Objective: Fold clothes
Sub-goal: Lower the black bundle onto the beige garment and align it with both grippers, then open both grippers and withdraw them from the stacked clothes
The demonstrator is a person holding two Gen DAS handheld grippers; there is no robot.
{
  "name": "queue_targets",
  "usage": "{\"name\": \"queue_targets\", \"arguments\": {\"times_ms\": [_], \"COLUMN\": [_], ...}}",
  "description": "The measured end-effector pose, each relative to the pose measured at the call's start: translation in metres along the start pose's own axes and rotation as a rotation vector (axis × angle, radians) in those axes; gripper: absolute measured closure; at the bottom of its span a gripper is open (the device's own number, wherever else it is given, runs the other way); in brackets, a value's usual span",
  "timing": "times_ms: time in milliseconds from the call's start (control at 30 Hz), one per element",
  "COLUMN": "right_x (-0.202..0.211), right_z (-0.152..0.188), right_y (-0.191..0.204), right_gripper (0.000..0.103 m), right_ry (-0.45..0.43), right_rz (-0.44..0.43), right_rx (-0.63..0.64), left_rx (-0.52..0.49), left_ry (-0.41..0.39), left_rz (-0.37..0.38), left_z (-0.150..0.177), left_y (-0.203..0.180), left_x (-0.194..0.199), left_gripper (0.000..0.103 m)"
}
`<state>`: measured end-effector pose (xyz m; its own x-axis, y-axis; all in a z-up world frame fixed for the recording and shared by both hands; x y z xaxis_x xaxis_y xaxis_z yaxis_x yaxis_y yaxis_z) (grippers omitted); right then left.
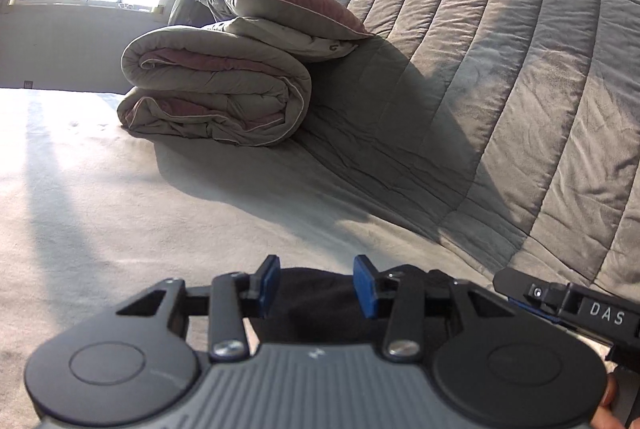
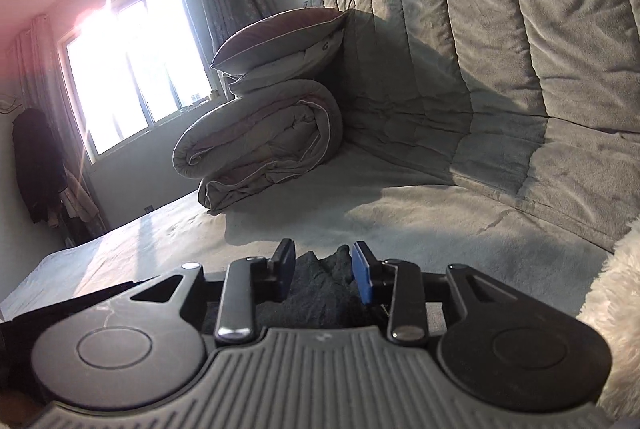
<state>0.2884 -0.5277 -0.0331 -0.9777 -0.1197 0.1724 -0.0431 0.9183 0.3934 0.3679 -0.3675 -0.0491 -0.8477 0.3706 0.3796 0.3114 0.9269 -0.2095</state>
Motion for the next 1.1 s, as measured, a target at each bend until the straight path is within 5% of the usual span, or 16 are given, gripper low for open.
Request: {"name": "queue_targets", "arguments": {"times_ms": [133,233,400,700,1100], "right_x": [-0.015,-0.020,-0.018,0.022,0.087], "right_z": [0.025,0.043,0.033,0.001,-0.022], "right_y": [-0.021,-0.029,-0.017,0.008,0.053], "right_gripper": [0.070,0.071,0.071,0.064,0.056], "right_ry": [0.060,0.086,0.106,0.170,0.266], "right_rz": [0.052,0.043,0.052,0.088,0.150], "right_rx": [-0.023,-0.051,0.000,0.036,0.033], "left_rx": [0.030,0.034,0.006,-0.033,-0.136], "left_ry": [0.072,0.054,0.069,0.189,0.273], "left_rz": [-0.019,-0.021,-0.062,-0.159,-0.195], "left_z": [0.023,0.033,0.024,0.010,-0.006], "left_y": [0.009,0.013,0.009,0.004,-0.001], "left_x": [-0.029,-0.032,-0.021,0.033,0.124], "left_gripper": [0.064,0.061,0.052,0.033,0.020]}}
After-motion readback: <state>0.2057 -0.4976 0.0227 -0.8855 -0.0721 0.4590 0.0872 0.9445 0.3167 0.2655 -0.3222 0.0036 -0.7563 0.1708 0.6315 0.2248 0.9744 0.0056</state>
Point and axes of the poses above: each gripper's, at about its wrist camera, not at the fingertips, and x roughly against the way its jaws point, y to its left, z to its underside, the point moved 8 cm from there along -x, roughly the way its jaws point, and after that the axes turned 12 degrees about -z, right-handed, at the moved point
